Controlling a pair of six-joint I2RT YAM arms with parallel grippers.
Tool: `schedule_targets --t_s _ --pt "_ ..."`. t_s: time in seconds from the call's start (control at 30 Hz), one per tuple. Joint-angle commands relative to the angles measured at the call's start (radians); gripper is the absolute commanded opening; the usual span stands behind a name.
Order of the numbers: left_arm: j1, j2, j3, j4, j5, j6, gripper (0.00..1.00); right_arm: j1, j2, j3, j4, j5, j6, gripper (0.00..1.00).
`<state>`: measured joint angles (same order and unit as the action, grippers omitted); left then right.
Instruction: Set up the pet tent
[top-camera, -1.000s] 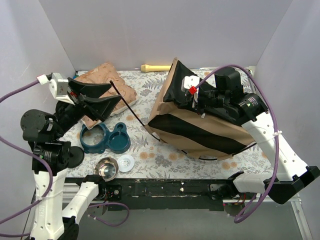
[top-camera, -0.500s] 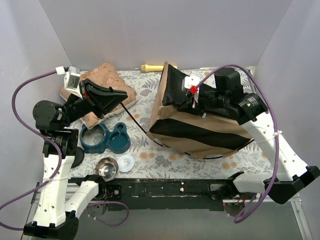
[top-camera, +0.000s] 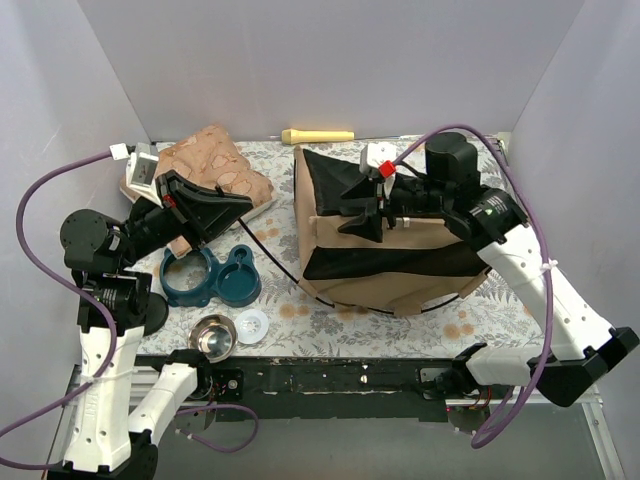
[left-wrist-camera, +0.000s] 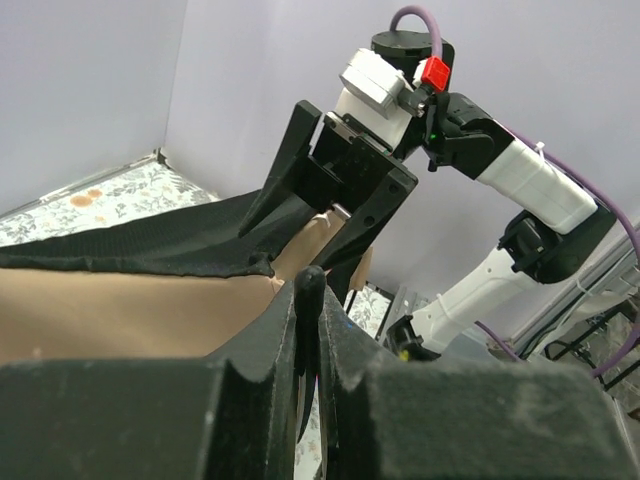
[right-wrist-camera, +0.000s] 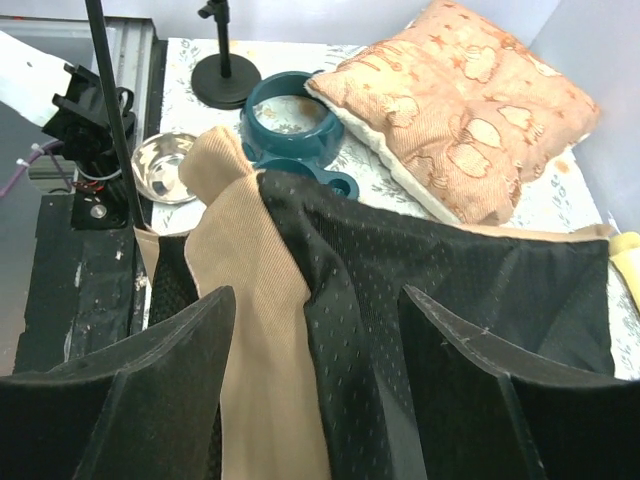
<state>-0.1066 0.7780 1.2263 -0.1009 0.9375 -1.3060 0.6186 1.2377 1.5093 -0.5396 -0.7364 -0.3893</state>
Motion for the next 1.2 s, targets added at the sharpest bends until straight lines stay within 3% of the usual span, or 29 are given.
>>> schedule_targets --t_s 0.0,0.13,0.23,0.37,0.57,0.73,0.97,1.17 --pt "0.004 0.006 0.024 -0.037 0.063 -0.015 0.0 0.021 0.043 0.052 0.043 -0.032 -0.009 0.75" --pt "0.004 0.015 0.024 -0.037 0.076 -0.021 0.0 0.033 0.107 0.124 -0.032 -0.104 -0.033 0.73" --pt "0.004 0.029 0.027 -0.034 0.096 -0.021 0.0 0.081 0.129 0.14 -0.08 -0.113 -0.039 0.61" --pt "0.004 0.049 0.012 -0.034 0.177 -0.016 0.0 0.107 0.123 0.118 -0.092 -0.078 -0.033 0.02" --pt "-0.005 0.11 -0.013 -0.033 0.334 -0.044 0.0 0.107 0.117 0.112 0.027 -0.061 0.079 0.01" --pt "-0.015 0.121 -0.039 -0.034 0.36 -0.03 0.02 0.107 0.083 0.051 0.13 -0.029 0.176 0.01" --pt "-0.015 -0.052 -0.197 0.121 0.242 -0.09 0.16 0.101 0.019 -0.009 0.173 0.031 0.178 0.01" --pt "-0.013 -0.039 -0.15 0.132 0.184 -0.045 0.24 0.079 0.005 -0.008 0.167 0.034 0.182 0.01"
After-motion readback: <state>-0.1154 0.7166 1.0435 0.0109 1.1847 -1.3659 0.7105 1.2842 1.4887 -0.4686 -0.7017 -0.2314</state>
